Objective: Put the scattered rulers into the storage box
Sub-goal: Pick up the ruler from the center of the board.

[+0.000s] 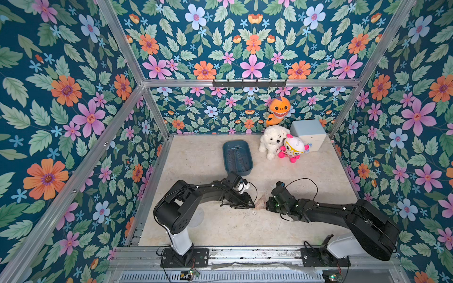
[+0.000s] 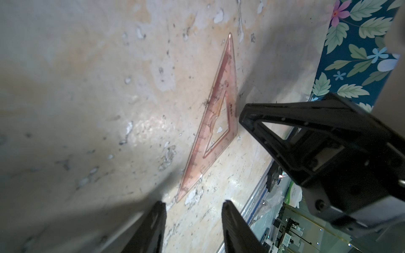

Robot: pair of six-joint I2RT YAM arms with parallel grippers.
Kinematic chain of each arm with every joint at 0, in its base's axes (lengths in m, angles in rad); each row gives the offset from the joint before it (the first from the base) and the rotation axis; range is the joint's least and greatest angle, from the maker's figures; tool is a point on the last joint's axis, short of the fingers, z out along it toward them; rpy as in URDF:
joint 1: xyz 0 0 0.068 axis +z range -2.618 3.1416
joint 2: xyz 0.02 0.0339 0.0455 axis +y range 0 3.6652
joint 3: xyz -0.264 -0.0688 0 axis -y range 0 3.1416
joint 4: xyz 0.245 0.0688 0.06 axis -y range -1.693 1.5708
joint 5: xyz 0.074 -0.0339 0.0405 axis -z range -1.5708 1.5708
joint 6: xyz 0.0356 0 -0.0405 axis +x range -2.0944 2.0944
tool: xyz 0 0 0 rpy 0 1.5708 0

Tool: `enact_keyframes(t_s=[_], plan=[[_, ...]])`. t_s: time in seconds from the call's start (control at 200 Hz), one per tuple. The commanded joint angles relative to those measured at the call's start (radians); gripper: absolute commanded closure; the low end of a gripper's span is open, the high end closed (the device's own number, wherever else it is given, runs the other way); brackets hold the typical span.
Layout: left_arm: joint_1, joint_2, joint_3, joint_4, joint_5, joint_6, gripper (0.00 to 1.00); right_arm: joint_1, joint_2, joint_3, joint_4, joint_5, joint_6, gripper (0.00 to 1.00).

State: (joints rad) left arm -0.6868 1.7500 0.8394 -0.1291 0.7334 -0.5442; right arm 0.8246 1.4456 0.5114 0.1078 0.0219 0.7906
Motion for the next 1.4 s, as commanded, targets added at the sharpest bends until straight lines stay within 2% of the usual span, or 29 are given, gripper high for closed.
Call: enact_keyframes(t_s=[0.0, 0.42, 1.08, 1.395], plan=[[0.003, 0.009, -0.011, -0.071, -0.11, 0.002, 0.52, 0.001, 0.007, -0.002, 0.019, -0.007, -0.007, 0.93], [0.003, 0.014, -0.034, -0.04, -0.089, -0.013, 0.52, 0.001, -0.033, 0.013, -0.01, 0.003, -0.022, 0.93], [0.003, 0.008, -0.063, -0.046, -0.071, -0.017, 0.5, 0.001, 0.025, -0.033, 0.04, -0.014, 0.0, 0.94], [0.002, 0.032, -0.09, 0.012, -0.037, -0.04, 0.49, 0.001, 0.035, -0.051, 0.073, -0.023, 0.008, 0.94]])
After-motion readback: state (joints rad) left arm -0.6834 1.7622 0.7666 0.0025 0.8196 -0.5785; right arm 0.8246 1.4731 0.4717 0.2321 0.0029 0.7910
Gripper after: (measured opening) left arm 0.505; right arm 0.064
